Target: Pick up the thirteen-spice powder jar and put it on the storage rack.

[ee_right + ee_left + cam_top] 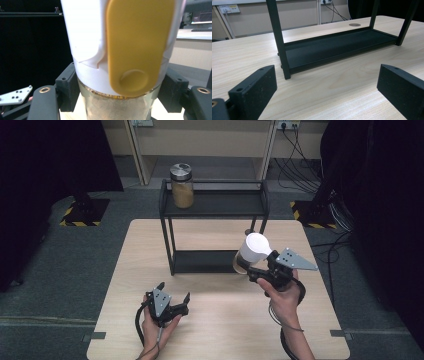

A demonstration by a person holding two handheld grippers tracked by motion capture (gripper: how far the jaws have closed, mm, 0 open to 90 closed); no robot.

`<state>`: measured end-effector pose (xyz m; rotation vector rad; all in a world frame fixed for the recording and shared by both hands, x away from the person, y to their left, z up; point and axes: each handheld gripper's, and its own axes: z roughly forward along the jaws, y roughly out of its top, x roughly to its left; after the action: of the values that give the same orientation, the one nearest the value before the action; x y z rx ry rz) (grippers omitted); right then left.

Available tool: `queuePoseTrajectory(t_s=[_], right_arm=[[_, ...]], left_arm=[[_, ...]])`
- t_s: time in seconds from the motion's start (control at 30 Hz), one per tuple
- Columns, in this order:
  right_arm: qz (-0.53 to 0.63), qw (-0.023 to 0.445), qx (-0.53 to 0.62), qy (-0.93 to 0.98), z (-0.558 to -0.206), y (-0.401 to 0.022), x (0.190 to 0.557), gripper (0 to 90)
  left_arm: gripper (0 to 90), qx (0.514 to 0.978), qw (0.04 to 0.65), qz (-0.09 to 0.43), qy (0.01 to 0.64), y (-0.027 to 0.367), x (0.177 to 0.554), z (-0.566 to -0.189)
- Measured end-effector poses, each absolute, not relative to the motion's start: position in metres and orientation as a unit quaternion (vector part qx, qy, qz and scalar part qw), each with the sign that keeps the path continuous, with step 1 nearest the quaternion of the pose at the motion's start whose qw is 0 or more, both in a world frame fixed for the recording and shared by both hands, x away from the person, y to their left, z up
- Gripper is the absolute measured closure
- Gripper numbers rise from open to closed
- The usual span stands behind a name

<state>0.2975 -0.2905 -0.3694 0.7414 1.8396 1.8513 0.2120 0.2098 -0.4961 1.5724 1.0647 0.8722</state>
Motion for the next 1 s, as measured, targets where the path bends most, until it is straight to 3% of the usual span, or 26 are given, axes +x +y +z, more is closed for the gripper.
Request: queuePoseTrajectory(t_s=[1.0], right_arm=[[0.676,0.230,0.260,0.650,-0.333,-0.279,0.311,30.3]], left_arm=[[2.1,0.651,0.502,0.362,0.439,0.210,0.212,-0.497]])
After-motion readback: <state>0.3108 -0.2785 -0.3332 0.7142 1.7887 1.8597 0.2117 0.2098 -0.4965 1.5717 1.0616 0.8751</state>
